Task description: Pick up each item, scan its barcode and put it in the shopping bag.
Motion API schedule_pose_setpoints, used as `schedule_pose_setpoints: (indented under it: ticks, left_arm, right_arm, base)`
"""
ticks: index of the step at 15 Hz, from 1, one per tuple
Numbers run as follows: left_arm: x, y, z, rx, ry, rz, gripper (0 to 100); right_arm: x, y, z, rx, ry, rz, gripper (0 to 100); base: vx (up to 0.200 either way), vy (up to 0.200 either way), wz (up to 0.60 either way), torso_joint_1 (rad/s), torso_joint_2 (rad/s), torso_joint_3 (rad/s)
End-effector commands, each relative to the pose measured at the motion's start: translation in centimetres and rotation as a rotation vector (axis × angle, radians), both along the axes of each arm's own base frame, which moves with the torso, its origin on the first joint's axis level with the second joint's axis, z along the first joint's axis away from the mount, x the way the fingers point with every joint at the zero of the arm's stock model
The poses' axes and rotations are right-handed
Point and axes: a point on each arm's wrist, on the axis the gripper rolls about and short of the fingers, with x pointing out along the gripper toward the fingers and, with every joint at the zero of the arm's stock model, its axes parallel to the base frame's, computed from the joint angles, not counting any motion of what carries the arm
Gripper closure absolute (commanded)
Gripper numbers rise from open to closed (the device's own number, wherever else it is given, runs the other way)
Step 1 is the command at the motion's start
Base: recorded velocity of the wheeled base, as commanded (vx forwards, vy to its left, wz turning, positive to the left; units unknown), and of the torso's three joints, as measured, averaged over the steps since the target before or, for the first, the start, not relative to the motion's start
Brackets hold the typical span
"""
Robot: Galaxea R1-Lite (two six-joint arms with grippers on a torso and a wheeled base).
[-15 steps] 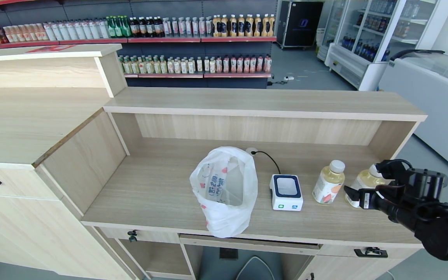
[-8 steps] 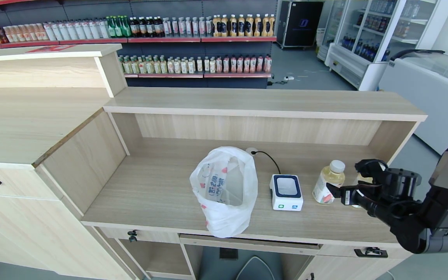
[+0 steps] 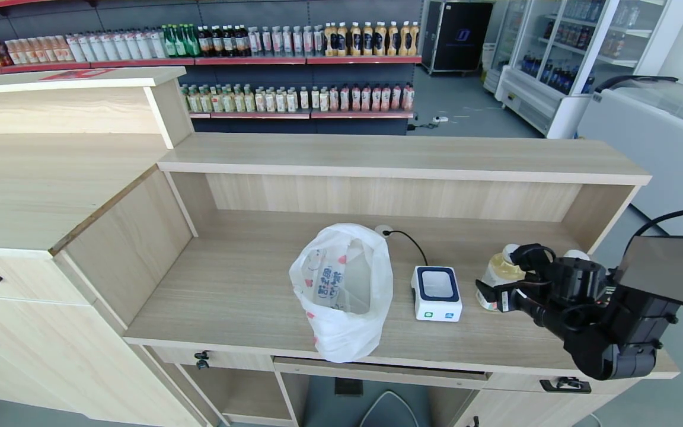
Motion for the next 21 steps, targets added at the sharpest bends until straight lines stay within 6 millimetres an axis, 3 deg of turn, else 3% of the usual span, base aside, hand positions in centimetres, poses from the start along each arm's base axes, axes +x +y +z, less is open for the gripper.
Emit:
schedule_pose_setpoints:
  ticks: [1,9,17,21]
  left_arm:
    - [0.0,0.0,0.0,0.000,0.000,0.000,0]
    - [0.0,0.0,0.0,0.000,0.000,0.000,0]
    - [0.0,0.0,0.0,0.001,0.000,0.000,0]
    - [0.0,0.0,0.0,0.000,0.000,0.000,0]
  right_arm:
    - [0.8,0.7,-0.8,-0.006,0.000,0.006,0]
    - [2.8,2.7,-1.9,-0.001,-0.035,-0.016,0]
    - [3.7,0.3,-3.1,-0.001,-0.030,-0.063,0]
    - [5.5,0.6,-2.7,0.023,-0.084,0.030,0]
  base:
    - [0.000,0.000,0.00,0.000,0.00,0.000]
    - [0.000,0.000,0.00,0.000,0.00,0.000]
    - [0.000,0.000,0.00,0.000,0.00,0.000]
    - [0.000,0.000,0.00,0.000,0.00,0.000]
